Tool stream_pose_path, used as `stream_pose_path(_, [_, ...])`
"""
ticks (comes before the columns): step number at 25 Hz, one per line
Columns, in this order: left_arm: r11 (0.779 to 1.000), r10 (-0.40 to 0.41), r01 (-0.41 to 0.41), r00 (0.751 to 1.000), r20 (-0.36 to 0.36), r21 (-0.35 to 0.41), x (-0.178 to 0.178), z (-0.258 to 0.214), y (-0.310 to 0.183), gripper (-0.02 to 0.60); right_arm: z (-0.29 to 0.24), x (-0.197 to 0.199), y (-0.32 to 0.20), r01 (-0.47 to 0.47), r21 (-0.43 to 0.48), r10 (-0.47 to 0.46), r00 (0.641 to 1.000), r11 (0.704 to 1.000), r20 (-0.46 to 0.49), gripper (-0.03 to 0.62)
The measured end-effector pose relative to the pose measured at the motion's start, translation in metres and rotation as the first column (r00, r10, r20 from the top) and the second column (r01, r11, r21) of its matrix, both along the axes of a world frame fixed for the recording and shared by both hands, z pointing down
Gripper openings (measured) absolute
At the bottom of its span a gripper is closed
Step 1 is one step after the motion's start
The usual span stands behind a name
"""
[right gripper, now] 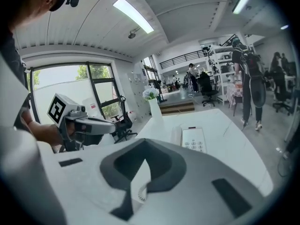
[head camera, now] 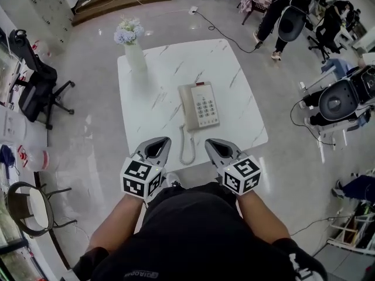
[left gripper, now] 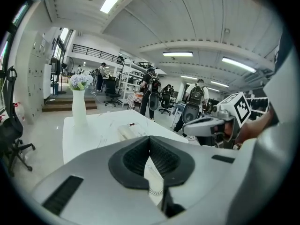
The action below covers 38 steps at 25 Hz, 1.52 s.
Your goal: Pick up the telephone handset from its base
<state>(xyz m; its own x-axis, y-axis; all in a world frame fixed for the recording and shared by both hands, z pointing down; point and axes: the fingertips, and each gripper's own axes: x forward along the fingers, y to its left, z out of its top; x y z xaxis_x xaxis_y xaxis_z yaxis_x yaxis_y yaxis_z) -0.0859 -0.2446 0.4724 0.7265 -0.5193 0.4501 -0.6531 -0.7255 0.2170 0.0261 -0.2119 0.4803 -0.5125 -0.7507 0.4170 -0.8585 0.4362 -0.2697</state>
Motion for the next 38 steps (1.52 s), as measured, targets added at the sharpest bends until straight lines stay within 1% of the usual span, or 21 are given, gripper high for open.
stream_pose_path(4, [0.999,0.021,-0.021,1.000,-0.004,-0.028,-0.003,0.009,-0.009,0.002,0.006,-0.005,-0.008,-0.015,-0.021,0.014,1.000,1.000,-0.012,0.002])
stream_pose_path(7, [0.999,0.038,-0.038,0.999,0.005,-0.035,-0.002,0.012,-0.014,0.002,0.007,-0.003,-0.017,-0.021,-0.026,0.020,1.000,0.999,-0.016,0.002])
stream_pose_path(11, [0.999,0.027,-0.027,1.000,0.007,-0.033,0.000,0.011,-0.025,0.002,0.004,0.003,-0.030,-0.021,-0.016,0.020,1.000,1.000,-0.021,0.002])
stream_pose_path(15, [1.000,-0.002,0.002,1.000,0.007,-0.024,0.006,0.006,-0.034,0.002,-0.003,0.011,-0.039,0.003,0.000,-0.003,0.999,1.000,-0.036,0.002])
stream_pose_path(22, [0.997,-0.070,0.070,0.998,0.004,-0.015,0.027,-0.002,-0.040,0.002,-0.007,0.030,-0.059,0.077,0.003,-0.076,0.996,0.997,-0.046,0.002])
stream_pose_path(32, [0.986,-0.166,0.167,0.986,0.020,-0.021,0.047,0.003,-0.040,0.002,-0.003,0.058,-0.075,0.150,0.005,-0.150,0.988,0.989,-0.045,0.002])
stream_pose_path(38, [0.981,-0.193,0.194,0.981,0.030,-0.026,0.053,0.006,-0.041,0.002,0.002,0.061,-0.079,0.178,0.010,-0.177,0.983,0.984,-0.050,0.002])
